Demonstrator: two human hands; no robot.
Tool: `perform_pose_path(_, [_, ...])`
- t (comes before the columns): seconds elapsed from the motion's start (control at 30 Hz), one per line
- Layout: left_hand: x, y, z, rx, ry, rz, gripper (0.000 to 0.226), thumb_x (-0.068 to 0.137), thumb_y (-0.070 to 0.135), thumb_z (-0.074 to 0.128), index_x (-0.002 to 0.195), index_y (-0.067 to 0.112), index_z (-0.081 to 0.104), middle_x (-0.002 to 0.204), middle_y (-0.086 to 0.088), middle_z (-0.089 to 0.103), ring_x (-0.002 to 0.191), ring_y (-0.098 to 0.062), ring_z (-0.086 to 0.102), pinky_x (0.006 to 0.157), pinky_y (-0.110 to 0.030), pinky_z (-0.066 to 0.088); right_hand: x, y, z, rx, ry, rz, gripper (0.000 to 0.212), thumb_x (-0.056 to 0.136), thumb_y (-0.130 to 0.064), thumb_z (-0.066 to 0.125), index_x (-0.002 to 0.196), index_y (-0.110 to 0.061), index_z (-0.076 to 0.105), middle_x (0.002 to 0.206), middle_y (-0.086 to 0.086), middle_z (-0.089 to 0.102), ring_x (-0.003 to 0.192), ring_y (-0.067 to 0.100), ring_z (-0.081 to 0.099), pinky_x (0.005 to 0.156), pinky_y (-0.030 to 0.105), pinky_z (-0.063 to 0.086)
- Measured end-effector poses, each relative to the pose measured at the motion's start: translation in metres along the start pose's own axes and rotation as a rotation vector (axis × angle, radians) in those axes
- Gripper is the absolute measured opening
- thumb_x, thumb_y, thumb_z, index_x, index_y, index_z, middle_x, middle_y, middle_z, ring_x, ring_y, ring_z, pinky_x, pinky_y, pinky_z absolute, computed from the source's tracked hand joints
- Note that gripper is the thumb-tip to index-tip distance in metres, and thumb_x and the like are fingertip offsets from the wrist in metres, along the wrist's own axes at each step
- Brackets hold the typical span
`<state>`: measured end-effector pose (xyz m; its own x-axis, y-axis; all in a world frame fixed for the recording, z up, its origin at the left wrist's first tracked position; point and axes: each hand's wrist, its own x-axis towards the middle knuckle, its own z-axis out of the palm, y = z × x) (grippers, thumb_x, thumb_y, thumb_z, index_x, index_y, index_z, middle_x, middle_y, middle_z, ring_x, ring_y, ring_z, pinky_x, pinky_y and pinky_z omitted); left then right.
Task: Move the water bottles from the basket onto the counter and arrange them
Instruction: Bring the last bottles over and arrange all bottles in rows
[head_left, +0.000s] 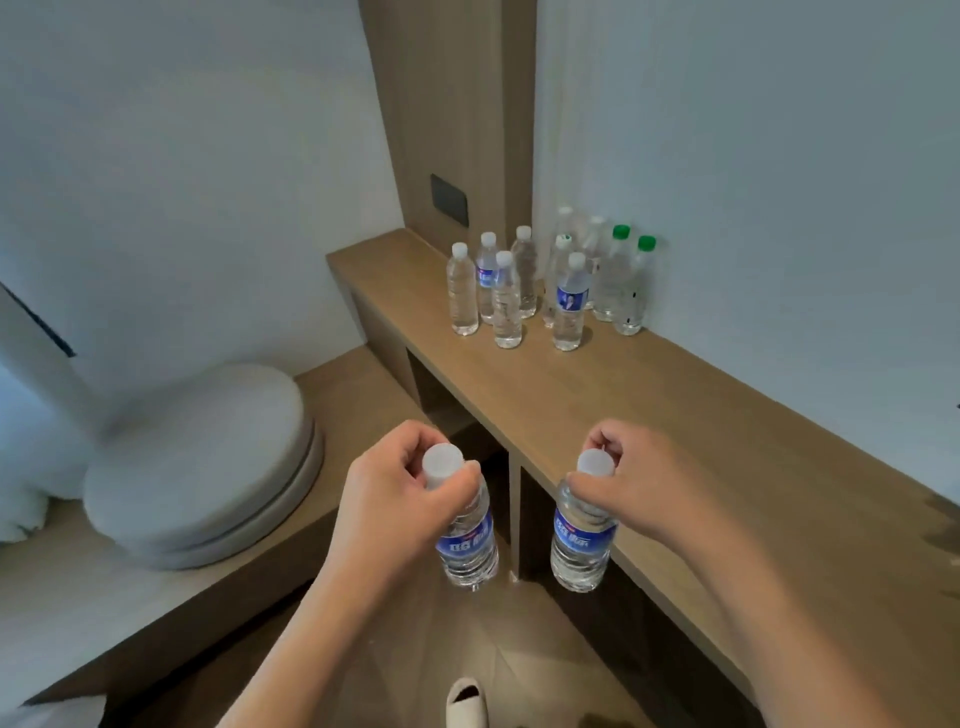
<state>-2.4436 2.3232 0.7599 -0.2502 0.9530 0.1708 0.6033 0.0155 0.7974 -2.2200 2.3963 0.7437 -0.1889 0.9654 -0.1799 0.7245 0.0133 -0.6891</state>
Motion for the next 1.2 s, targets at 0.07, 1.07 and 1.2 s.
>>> perform_pose_path(0.07, [0.054,-0.008,-0.001,-0.015,-0.063,0.029,0.019,0.076,0.036,0.077,0.084,0.03,0.061,0.076,0.014,0.065,0.075,0.0,0.064,0.056,-0.017,0.054,0.039,-0.013,0.0,-0.023,0.011,0.048,0.022,0.076,-0.036,0.074,0.084,-0.028,0.056,0.083,-0.008,0.064,0.075,0.006,0.061,0.054,0.024,0.046])
perform_pose_path(1.07, [0.505,-0.103,0.126,0.24,-0.598,0.204,0.022,0.075,0.046,0.065,0.082,0.028,0.054,0.069,0.009,0.06,0.064,-0.008,0.055,0.058,-0.032,0.047,0.426,-0.034,0.009,-0.055,0.117,0.346,0.026,0.076,-0.039,0.072,0.085,-0.024,0.053,0.077,-0.006,0.062,0.07,0.014,0.056,0.058,0.028,0.04])
perform_pose_path(1.2, [0.524,-0.123,0.137,0.241,-0.663,0.251,0.022,0.077,0.045,0.065,0.083,0.028,0.053,0.071,0.009,0.059,0.065,-0.007,0.054,0.06,-0.034,0.048,0.434,-0.035,0.023,-0.104,0.15,0.304,0.028,0.078,-0.041,0.072,0.09,-0.023,0.055,0.076,-0.008,0.059,0.069,0.013,0.055,0.058,0.025,0.038])
